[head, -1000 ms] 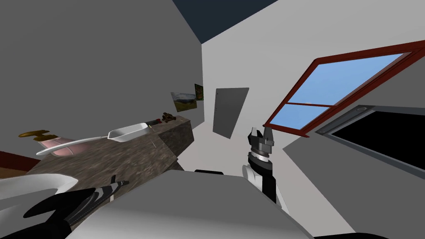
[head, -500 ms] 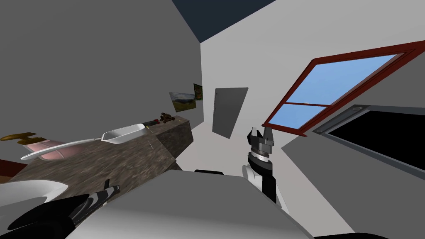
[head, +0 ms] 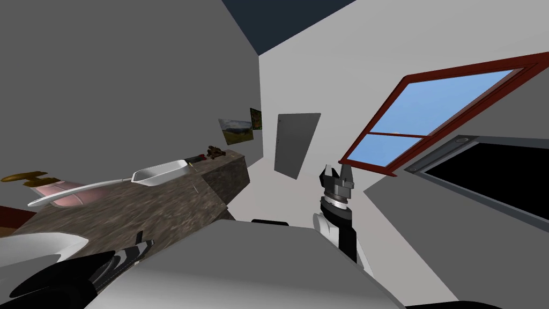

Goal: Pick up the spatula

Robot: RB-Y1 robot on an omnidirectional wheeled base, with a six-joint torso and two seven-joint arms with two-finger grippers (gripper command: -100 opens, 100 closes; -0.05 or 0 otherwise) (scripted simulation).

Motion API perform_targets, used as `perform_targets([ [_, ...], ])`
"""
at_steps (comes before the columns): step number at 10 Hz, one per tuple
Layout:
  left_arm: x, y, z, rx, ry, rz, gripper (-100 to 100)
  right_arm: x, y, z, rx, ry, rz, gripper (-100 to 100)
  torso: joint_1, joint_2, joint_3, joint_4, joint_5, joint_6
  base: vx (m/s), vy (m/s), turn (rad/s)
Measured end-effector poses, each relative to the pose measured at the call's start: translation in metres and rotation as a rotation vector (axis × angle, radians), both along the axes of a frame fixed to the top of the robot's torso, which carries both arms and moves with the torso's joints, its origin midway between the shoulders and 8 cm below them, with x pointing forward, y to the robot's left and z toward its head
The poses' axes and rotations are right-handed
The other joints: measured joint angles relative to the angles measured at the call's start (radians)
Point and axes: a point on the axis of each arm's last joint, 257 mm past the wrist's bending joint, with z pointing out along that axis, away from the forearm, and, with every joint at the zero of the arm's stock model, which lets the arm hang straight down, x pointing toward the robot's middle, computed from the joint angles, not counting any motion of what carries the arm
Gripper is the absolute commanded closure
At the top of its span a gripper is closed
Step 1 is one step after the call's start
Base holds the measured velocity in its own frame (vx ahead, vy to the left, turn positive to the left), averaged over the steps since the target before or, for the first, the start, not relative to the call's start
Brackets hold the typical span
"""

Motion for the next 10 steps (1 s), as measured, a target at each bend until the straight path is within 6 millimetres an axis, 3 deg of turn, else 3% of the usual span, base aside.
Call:
perform_targets([
  [9, 0.044, -0.019, 0.020, -0.003, 0.003, -0.035, 100, 0.000, 0.000, 0.000, 0.000, 0.000, 0.000, 0, 0.000, 0.002, 0.001, 0.000, 0.000, 0.000, -0.030, 0.010, 0.039],
  [10, 0.045, -0.019, 0.020, -0.003, 0.004, -0.035, 0, 0.000, 0.000, 0.000, 0.000, 0.000, 0.000, 0, 0.000, 0.001, 0.001, 0.000, 0.000, 0.000, 0.000, 0.000, 0.000],
])
